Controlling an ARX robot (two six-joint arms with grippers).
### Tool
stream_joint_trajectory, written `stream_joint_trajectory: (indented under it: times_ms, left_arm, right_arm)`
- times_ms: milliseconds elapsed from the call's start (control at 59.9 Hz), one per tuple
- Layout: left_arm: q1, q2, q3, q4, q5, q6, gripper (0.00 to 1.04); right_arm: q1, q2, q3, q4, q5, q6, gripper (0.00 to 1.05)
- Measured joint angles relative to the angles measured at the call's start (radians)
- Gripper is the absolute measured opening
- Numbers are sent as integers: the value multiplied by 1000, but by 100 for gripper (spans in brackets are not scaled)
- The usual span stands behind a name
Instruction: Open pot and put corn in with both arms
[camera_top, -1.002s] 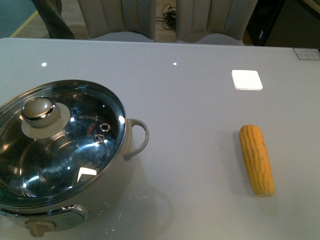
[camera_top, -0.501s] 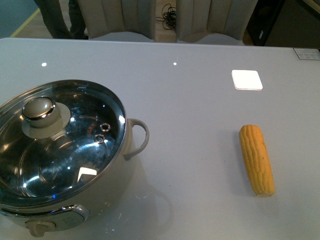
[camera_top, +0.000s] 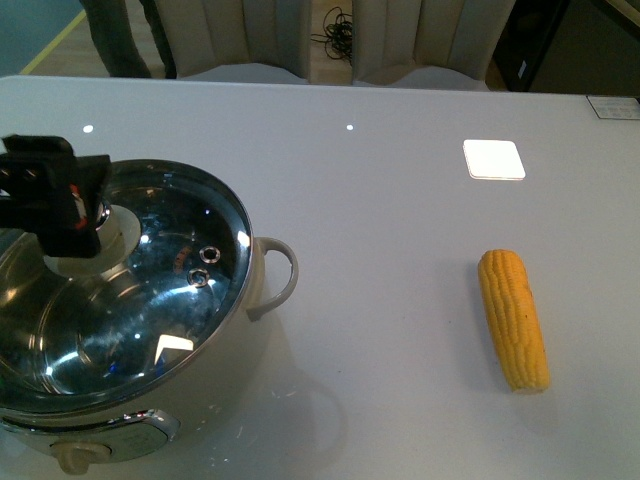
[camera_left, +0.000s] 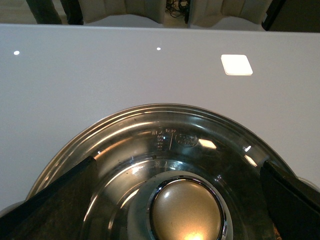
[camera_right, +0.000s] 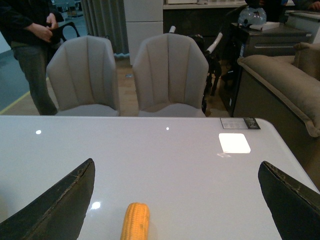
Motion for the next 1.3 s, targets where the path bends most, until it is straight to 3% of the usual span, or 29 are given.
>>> stream_joint_trajectory:
  times_ms: [568,935,1302]
  left_arm:
    - [-37,161,39,60,-70,39,98]
    - [-42,166,56,40,-90,34,45]
    - [-47,147,64,6,-101,35,44]
  right_arm:
    - [0,0,0,0,0,0,96]
    - [0,0,0,0,0,0,96]
    - [0,0,0,0,0,0,96]
